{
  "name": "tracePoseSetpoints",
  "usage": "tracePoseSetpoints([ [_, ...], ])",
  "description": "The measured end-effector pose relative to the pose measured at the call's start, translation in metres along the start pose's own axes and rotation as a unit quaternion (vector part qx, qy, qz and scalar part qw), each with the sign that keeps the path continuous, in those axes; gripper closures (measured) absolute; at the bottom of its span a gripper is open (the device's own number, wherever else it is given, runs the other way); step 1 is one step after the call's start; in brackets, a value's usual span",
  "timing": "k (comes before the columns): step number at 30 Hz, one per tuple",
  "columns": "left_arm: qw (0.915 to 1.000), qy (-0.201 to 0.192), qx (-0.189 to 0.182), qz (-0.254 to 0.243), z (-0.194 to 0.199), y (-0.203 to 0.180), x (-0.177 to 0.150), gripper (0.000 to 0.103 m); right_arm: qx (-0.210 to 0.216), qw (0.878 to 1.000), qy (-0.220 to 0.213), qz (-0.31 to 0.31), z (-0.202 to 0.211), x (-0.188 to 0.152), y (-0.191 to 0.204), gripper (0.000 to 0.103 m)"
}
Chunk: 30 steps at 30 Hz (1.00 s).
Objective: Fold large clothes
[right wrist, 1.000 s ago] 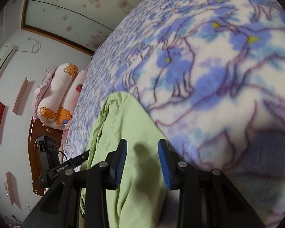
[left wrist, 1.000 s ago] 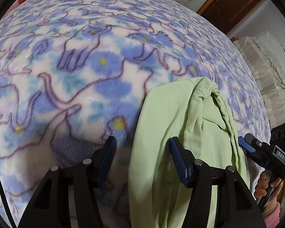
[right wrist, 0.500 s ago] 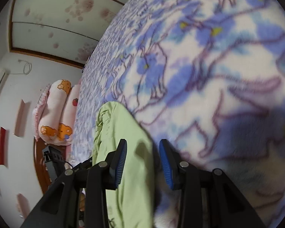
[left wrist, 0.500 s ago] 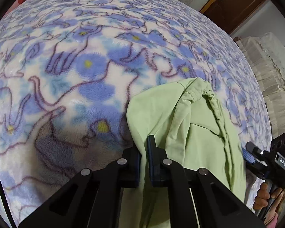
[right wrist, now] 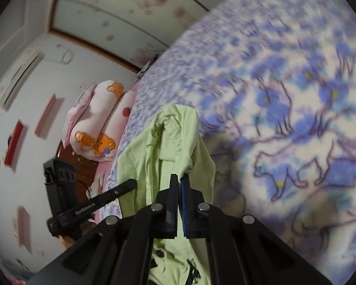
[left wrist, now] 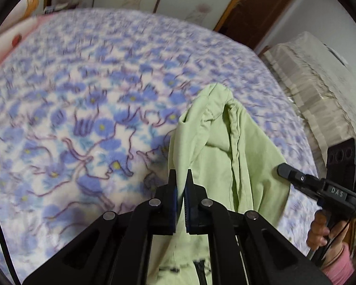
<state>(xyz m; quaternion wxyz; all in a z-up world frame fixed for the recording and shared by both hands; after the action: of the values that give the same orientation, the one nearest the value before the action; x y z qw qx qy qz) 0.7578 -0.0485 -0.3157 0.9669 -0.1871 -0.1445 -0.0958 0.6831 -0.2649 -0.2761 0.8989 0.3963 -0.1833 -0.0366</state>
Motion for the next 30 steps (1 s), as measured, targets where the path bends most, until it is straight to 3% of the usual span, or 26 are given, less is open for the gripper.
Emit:
tracePoseSetpoints([
  [7, 0.9978, -0.06, -0.02, -0.017, 0.102, -0.02, -0.061, 0.1, 0.018, 0.996, -0.034, 0.079, 0.072, -0.051, 0.066, 0.101],
  [13, 0.9946, -0.092, -0.039, -0.027, 0.143, -0.023, -0.137, 0.1, 0.032, 0.993, -0.052, 0.096, 0.103, -0.108, 0.078, 0.101],
  [19, 0.9961, -0.069, -0.041, -0.036, 0.129, -0.016, -0.212, 0.1, 0.007, 0.995, -0.032, 0.096, 0.099, -0.175, 0.061, 0.101],
  [23, 0.9981, -0.042, -0.044, -0.014, 0.101, 0.001, -0.262, 0.1, -0.031, 0.996, 0.001, 0.081, 0.077, -0.224, 0.034, 0.101],
  [30, 0.9996, 0.027, -0.002, -0.003, 0.049, 0.02, -0.325, 0.099, -0.08, 0.994, 0.051, 0.047, 0.041, -0.286, -0.004, 0.098],
])
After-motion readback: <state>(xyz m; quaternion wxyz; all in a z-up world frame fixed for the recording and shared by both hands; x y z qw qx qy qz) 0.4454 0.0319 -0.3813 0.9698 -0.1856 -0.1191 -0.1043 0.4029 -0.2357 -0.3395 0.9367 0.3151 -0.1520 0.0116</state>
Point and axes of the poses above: each gripper's, at about its wrist camera, not at the fingertips, and z roughly against the way its jaws point, y to its left, x to its top, the point moved 8 cm from there along -z, roughly the way its jaws point, and after that the axes turned 11 degrees about y, right-handed, at the moved point
